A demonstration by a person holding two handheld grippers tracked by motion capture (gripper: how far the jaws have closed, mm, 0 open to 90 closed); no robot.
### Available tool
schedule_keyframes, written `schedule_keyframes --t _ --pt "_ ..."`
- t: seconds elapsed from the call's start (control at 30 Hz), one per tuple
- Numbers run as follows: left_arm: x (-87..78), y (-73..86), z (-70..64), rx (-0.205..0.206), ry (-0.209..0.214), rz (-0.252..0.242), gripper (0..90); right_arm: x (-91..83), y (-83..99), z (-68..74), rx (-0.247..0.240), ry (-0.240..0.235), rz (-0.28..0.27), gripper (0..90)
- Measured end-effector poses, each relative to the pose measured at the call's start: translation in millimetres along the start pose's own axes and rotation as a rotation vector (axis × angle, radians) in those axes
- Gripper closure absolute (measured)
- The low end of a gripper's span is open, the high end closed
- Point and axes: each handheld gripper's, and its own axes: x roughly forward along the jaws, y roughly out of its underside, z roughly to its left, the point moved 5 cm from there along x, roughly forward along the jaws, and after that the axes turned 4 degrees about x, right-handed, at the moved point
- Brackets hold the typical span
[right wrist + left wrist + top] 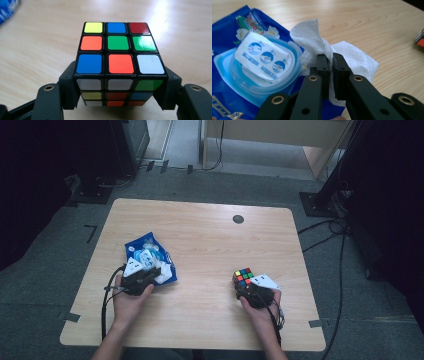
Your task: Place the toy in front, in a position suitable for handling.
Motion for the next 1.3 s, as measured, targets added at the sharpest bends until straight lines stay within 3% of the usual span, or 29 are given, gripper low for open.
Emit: schedule_keyframes --t 0.03,0.07,0.1,0.17,0.2,0.23,0.27,0.33,0.37,0.4,0.5,0.53,0.57,0.67,0.87,1.1,1.2,1.3 --pt "-3.1 -3.9 -1.6 0.000 0.003 -0.018 86.5 -6.8 -12.9 4.3 -0.039 -0.028 -0.016 34.4" --pt "-3.1 -3.9 -1.6 0.000 0.003 -0.018 86.5 -6.8 -12.9 4.3 -0.039 -0.028 -0.016 34.4" --pt "-5.2 -8.5 -3.4 -0.009 0.016 -0.037 86.5 -12.5 -22.4 14.8 -0.109 -0.044 -0.022 34.4" --pt "-5.8 -10.7 -4.6 -0.013 0.025 -0.043 86.5 -13.8 -25.5 20.8 -0.126 -0.056 -0.024 34.4" --pt "-6.1 -12.7 -6.5 -0.014 0.033 -0.051 86.6 -14.1 -28.3 34.3 -0.141 -0.090 -0.035 34.4" --pt "-6.7 -14.5 -8.9 -0.015 0.043 -0.061 86.6 -14.1 -28.3 34.3 -0.141 -0.090 -0.035 34.4" --pt "-8.0 -16.9 -14.5 -0.022 0.063 -0.078 86.6 -12.1 -26.0 48.4 -0.149 -0.120 -0.041 34.4" --pt "-8.4 -18.0 -19.8 -0.022 0.078 -0.088 86.6 -11.1 -23.9 53.3 -0.151 -0.129 -0.041 34.5" --pt "-8.1 -19.3 -30.7 0.004 0.106 -0.102 86.6 -4.9 -15.0 68.4 -0.177 -0.174 0.000 34.4" --pt "-8.1 -19.3 -30.7 0.004 0.106 -0.102 86.6 -4.9 -15.0 68.4 -0.177 -0.174 0.000 34.4" --pt "-8.2 -18.4 -51.6 0.083 0.149 -0.109 86.6 -3.2 -8.2 78.6 -0.193 -0.204 0.021 34.5" --pt "-8.2 -18.7 -63.6 0.092 0.195 -0.123 86.6 -2.3 -5.7 83.0 -0.179 -0.233 0.022 34.5" --pt "-8.2 -18.7 -63.6 0.092 0.195 -0.123 86.6 -2.3 -5.7 83.0 -0.179 -0.233 0.022 34.5" --pt "-8.5 -22.6 -77.3 0.076 0.254 -0.149 86.6 -0.8 -0.5 92.4 -0.196 -0.252 0.033 34.4" --pt "-11.6 -26.7 -96.3 0.114 0.310 -0.174 86.5 -0.7 7.5 104.6 -0.221 -0.275 0.051 34.4" --pt "-15.9 -29.3 -114.3 0.123 0.394 -0.193 86.4 -0.9 10.6 115.6 -0.238 -0.293 0.063 34.5" --pt "-12.9 -26.7 -127.1 0.148 0.445 -0.164 86.3 0.9 13.6 121.3 -0.258 -0.295 0.079 34.4" --pt "-6.3 -18.0 -139.4 0.199 0.451 -0.113 86.0 -1.4 10.8 128.5 -0.263 -0.312 0.061 34.5"
